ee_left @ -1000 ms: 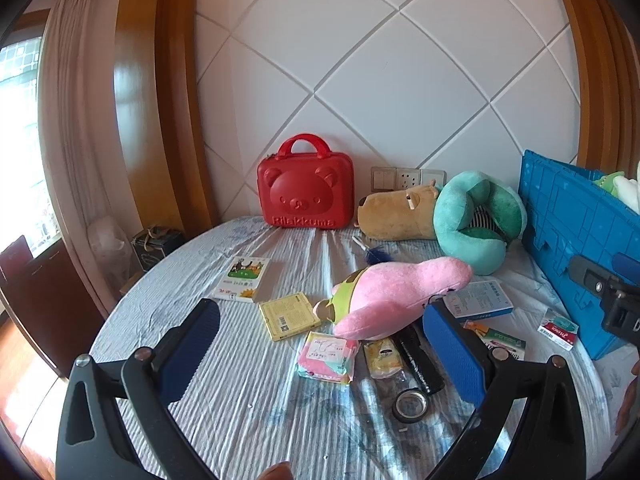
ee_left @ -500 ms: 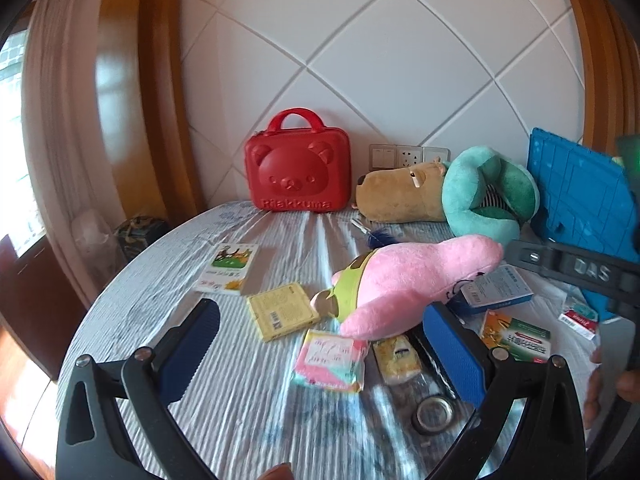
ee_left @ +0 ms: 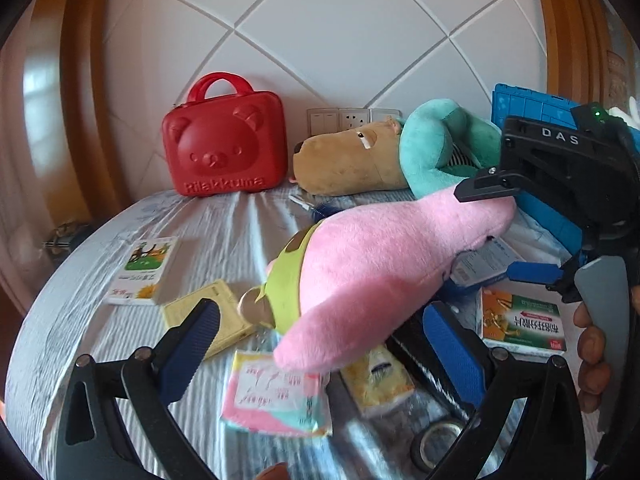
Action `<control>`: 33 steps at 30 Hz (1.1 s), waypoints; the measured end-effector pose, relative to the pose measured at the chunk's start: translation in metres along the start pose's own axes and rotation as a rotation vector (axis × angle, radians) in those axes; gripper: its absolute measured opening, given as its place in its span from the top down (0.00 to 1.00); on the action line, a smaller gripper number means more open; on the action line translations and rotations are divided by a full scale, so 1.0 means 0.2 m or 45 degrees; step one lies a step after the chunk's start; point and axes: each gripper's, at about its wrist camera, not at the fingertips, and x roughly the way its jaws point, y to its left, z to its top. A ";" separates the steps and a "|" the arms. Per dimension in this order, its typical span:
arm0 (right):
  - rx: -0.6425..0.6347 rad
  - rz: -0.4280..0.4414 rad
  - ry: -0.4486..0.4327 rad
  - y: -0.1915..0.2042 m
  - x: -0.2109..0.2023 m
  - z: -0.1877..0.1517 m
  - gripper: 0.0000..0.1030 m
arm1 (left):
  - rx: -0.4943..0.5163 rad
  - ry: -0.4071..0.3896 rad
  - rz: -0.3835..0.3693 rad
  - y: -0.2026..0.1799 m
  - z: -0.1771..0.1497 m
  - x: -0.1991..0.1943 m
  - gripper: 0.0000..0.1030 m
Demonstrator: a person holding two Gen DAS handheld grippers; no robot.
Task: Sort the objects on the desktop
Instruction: 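Close the left tool on the pink starfish plush while the right tool grips its head, then carry the pink plush with both tools into the blue crate and open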
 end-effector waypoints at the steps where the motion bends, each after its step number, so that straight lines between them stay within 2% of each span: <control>1: 0.008 -0.006 0.001 0.01 0.02 0.01 0.01 | 0.003 0.007 0.000 0.00 0.01 0.02 0.00; 7: -0.062 -0.073 -0.019 0.08 0.13 0.03 0.01 | 0.048 0.006 0.006 0.02 -0.01 0.13 0.00; 9: -0.107 -0.110 -0.024 0.11 0.17 0.02 0.07 | 0.037 -0.003 -0.008 0.03 -0.03 0.14 0.04; 11: -0.174 -0.128 -0.055 0.14 0.18 -0.01 0.20 | 0.023 -0.002 -0.050 0.04 -0.04 0.16 0.20; 12: -0.201 -0.131 -0.077 0.15 0.18 -0.01 0.24 | 0.027 -0.005 -0.074 0.04 -0.04 0.16 0.25; 13: -0.230 -0.137 -0.091 0.17 0.19 -0.02 0.33 | 0.055 -0.001 -0.083 0.02 -0.04 0.17 0.36; 14: -0.253 -0.148 -0.094 0.18 0.19 -0.02 0.35 | 0.090 -0.003 -0.079 0.00 -0.04 0.17 0.48; 17: -0.327 -0.153 -0.092 0.24 0.21 -0.02 0.47 | 0.136 -0.011 -0.087 -0.04 -0.05 0.17 0.68; 20: -0.375 -0.103 -0.066 0.28 0.18 -0.02 0.54 | 0.135 -0.007 -0.100 -0.01 -0.05 0.16 0.75; 24: -0.459 -0.069 -0.053 0.35 0.14 -0.03 0.57 | 0.123 -0.003 -0.103 0.00 -0.03 0.12 0.81; 28: -0.608 -0.066 -0.100 0.49 0.04 -0.08 0.58 | 0.129 -0.049 -0.110 0.00 -0.02 0.04 0.88; 33: -0.736 -0.067 -0.176 0.64 -0.11 -0.13 0.58 | 0.139 -0.097 -0.128 -0.02 0.06 -0.07 0.90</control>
